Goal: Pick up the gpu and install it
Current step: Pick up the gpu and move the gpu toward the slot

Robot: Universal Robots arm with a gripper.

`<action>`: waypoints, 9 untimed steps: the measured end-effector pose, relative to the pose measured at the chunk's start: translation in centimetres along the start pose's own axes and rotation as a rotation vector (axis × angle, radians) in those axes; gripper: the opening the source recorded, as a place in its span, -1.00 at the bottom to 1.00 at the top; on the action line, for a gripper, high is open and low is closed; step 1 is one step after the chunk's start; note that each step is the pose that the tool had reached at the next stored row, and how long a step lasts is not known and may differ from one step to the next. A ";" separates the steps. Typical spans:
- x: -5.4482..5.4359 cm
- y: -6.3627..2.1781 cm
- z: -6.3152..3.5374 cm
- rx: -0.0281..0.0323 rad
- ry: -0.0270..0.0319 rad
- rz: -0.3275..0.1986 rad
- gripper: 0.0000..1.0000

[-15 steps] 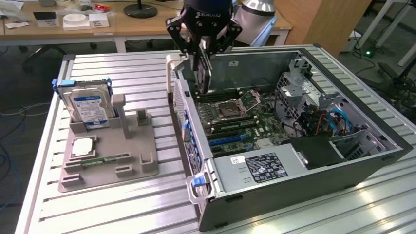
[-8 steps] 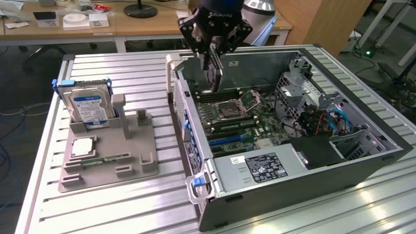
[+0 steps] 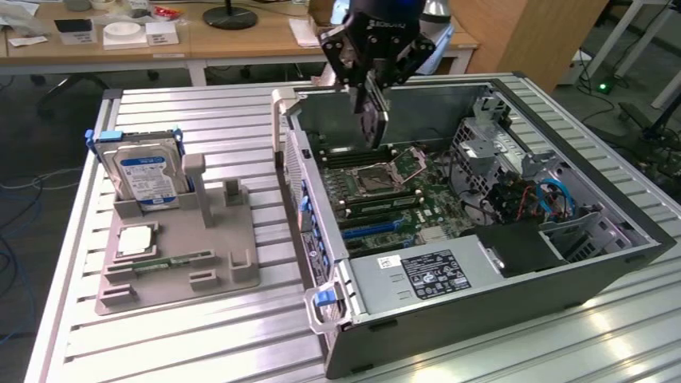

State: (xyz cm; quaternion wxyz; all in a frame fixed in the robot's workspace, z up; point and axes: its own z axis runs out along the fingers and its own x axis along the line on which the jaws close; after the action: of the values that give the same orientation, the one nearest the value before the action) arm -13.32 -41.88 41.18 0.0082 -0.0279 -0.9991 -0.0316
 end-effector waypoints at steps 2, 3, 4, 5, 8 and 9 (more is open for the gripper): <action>-0.8 0.04 0.00 -0.0001 0.0000 0.000 -0.44; -1.2 0.06 0.00 0.0000 0.0000 0.000 -0.44; -1.6 0.09 0.00 -0.0001 -0.0001 0.000 -0.44; -2.1 0.12 0.00 -0.0001 0.0000 0.000 -0.44; -3.4 0.19 0.01 -0.0002 0.0000 0.000 -0.44; -3.8 0.21 0.01 -0.0001 0.0001 -0.002 -0.44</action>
State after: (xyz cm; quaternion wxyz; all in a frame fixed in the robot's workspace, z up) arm -9.55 -41.88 41.12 0.0083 -0.0269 -0.9991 -0.0317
